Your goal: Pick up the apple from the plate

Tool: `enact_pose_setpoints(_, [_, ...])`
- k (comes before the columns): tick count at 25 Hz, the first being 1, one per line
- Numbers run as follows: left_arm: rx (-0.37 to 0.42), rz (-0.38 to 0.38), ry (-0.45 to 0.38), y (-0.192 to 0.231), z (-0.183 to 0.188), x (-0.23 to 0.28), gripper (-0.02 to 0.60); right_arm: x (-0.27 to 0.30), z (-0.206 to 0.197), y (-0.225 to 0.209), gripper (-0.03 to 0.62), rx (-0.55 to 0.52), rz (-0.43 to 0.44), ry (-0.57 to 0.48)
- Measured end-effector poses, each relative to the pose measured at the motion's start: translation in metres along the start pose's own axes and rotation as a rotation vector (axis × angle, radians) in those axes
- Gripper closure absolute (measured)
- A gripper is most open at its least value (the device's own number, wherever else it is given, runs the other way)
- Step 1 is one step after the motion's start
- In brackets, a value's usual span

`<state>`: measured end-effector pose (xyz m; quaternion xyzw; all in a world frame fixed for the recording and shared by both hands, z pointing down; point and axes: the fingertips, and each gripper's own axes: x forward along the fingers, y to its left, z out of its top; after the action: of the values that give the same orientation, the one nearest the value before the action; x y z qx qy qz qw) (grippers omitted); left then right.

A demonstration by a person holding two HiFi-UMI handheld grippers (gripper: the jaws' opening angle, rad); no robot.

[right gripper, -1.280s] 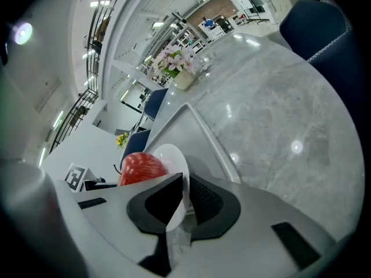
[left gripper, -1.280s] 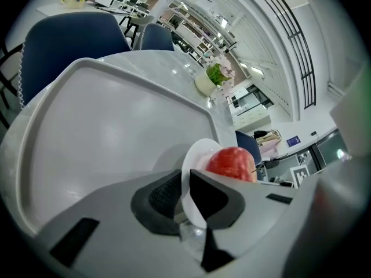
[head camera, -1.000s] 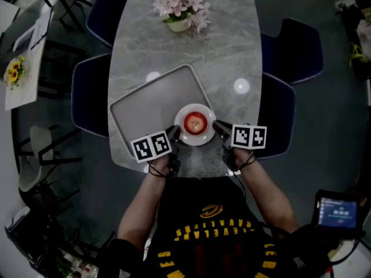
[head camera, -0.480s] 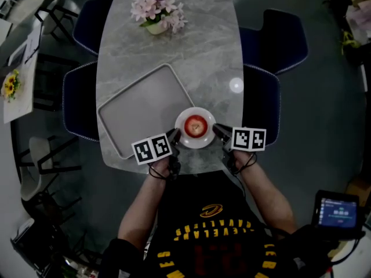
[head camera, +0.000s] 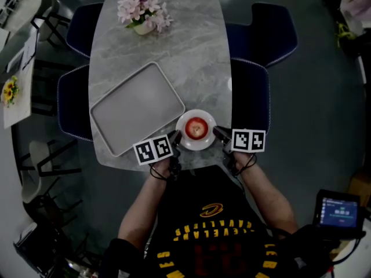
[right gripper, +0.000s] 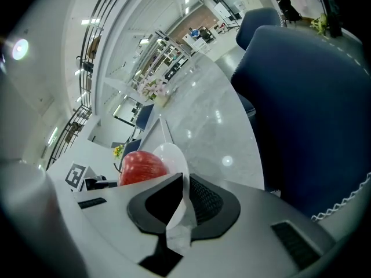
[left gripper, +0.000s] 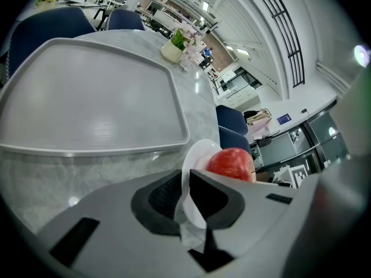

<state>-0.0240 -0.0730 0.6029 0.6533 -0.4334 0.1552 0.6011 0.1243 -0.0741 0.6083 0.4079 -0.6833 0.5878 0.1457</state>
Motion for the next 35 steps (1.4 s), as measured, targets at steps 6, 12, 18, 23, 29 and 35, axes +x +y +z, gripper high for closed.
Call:
enact_pose_setpoints(6, [-0.011,-0.007,0.016,-0.004,-0.02,0.012,0.535,-0.01,-0.012,-0.019,0.548,0.011,-0.007,0.003])
enact_pose_setpoints(12, [-0.019,-0.005,0.022,-0.006,-0.034,0.018,0.535,-0.016,-0.021,-0.031,0.548,0.026,-0.011,0.006])
enact_pose_setpoints(18, [-0.045,-0.003,0.012,-0.001,-0.041,0.017,0.535,-0.015,-0.029,-0.032,0.549,0.038,-0.008,0.011])
enact_pose_setpoints(23, [-0.047,0.009,0.015,0.006,-0.044,0.019,0.535,-0.008,-0.032,-0.035,0.548,0.042,-0.014,0.021])
enact_pose_setpoints(29, [-0.044,0.018,0.028,0.019,-0.039,0.033,0.535,0.01,-0.031,-0.045,0.548,0.054,-0.023,0.033])
enact_pose_setpoints(35, [-0.038,0.023,0.038,0.024,-0.038,0.042,0.535,0.017,-0.028,-0.051,0.548,0.047,-0.038,0.037])
